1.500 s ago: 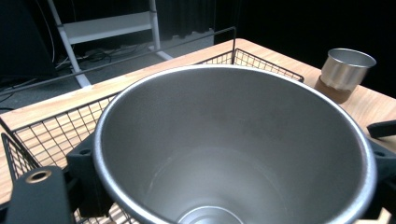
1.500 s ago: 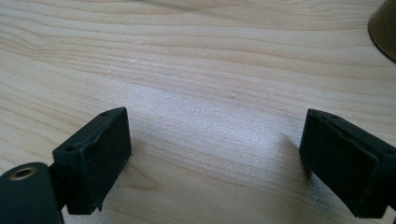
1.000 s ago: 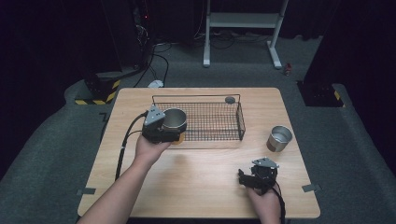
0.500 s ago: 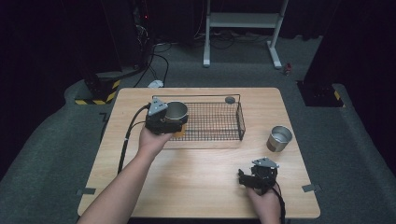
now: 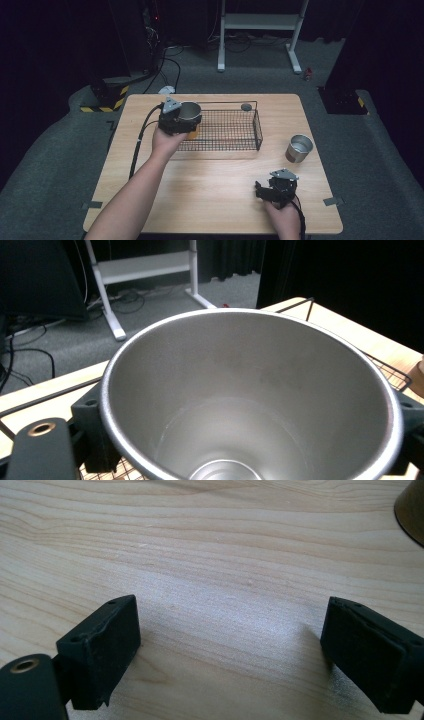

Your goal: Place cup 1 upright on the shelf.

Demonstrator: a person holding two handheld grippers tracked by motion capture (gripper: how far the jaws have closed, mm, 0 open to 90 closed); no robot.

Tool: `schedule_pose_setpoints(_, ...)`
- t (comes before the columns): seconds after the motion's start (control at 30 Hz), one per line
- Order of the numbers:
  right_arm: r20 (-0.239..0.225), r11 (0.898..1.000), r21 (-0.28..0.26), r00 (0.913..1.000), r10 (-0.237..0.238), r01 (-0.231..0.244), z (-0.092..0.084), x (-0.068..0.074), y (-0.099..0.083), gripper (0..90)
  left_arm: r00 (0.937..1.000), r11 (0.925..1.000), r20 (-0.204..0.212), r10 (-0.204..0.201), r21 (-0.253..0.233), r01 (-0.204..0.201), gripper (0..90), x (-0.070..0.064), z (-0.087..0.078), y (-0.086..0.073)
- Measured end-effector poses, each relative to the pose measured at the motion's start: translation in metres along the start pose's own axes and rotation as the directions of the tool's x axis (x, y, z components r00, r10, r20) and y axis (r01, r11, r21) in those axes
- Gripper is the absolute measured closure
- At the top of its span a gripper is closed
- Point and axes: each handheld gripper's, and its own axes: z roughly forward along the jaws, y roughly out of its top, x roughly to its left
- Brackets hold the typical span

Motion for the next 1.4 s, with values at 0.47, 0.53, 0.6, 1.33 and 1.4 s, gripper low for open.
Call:
schedule_pose_setpoints(0.47, 0.0, 1.0, 0.0, 1.0, 0.0, 0.0, 0.0, 0.0, 0.0, 9.0, 0.999, 0.999, -0.028, -0.036, 0.025, 0.037, 13.0, 0.006, 0.021, -0.01)
schedule_pose_setpoints(0.53, 0.0, 1.0, 0.0, 1.0, 0.0, 0.0, 0.0, 0.0, 0.0, 9.0, 0.9985, 0.9985, -0.033, -0.044, 0.032, 0.046, 13.0, 0.007, 0.024, -0.013)
schedule_pose_setpoints(0.6, 0.0, 1.0, 0.0, 1.0, 0.0, 0.0, 0.0, 0.0, 0.0, 9.0, 0.9981, 0.9977, -0.038, -0.048, 0.047, 0.05, 13.0, 0.009, 0.027, -0.017)
schedule_pose_setpoints(1.33, -0.001, 1.0, 0.001, 1.0, 0.001, -0.001, 0.0, 0.0, 0.0, 9.0, 0.9985, 0.9837, -0.053, 0.011, 0.18, -0.001, 12.8, -0.002, 0.049, -0.045)
schedule_pose_setpoints(1.4, -0.002, 1.0, 0.001, 1.0, 0.001, -0.001, 0.0, 0.0, 0.0, 9.1, 0.9986, 0.9821, -0.051, 0.012, 0.188, -0.002, 12.8, -0.003, 0.049, -0.046)
